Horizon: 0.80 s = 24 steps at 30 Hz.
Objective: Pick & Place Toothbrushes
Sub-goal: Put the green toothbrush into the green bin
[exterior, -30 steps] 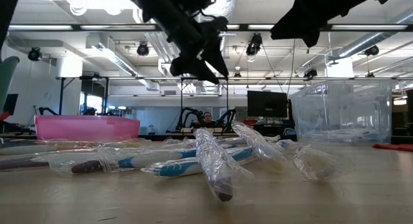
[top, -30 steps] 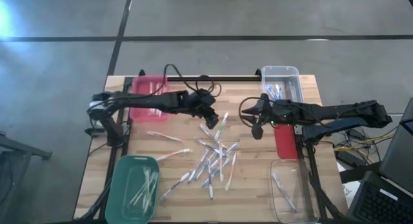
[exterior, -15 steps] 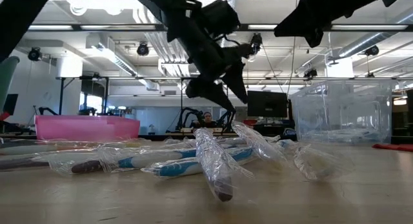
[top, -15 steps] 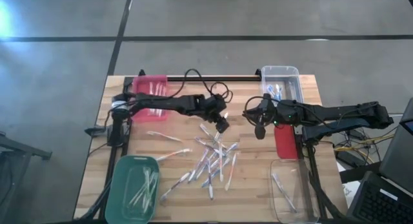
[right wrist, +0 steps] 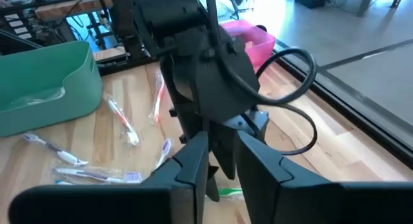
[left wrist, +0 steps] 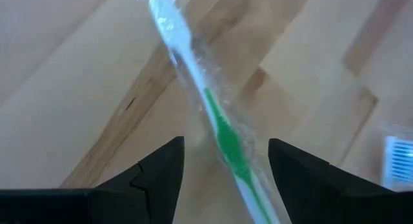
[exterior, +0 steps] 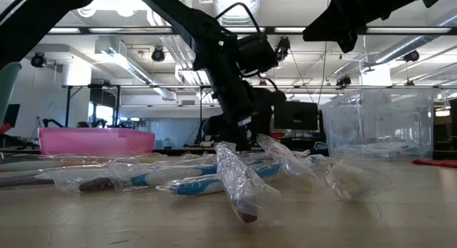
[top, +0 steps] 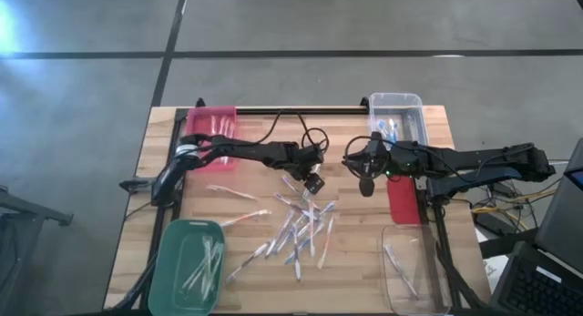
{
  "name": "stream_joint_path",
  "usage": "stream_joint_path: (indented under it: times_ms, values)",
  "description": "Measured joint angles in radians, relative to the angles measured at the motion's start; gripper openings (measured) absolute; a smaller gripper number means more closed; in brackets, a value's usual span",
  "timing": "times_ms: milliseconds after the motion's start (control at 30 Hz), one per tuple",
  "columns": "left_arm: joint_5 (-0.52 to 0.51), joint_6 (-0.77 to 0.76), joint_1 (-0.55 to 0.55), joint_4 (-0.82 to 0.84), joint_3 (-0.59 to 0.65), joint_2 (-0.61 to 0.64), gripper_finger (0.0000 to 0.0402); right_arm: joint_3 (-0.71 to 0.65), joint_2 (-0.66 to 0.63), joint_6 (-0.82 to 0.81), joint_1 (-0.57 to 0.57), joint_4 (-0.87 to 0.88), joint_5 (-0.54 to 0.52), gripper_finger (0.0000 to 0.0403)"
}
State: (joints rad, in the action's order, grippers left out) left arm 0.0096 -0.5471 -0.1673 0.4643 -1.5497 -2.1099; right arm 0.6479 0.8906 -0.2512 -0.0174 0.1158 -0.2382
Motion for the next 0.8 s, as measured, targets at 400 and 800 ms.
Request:
stream_joint_path:
  times_ms: [400,800]
  values:
    - [-0.049,-0.023,0.003,-0.005,-0.002,-0.040,0.0229,0.000,0.000,0.000,0.000,-0.002,0.000,0.0103]
    - [-0.075,-0.027,0.001,0.004,-0.001,-0.043,0.0151,0.000,0.000,0.015,0.000,-0.002,0.000,0.0126]
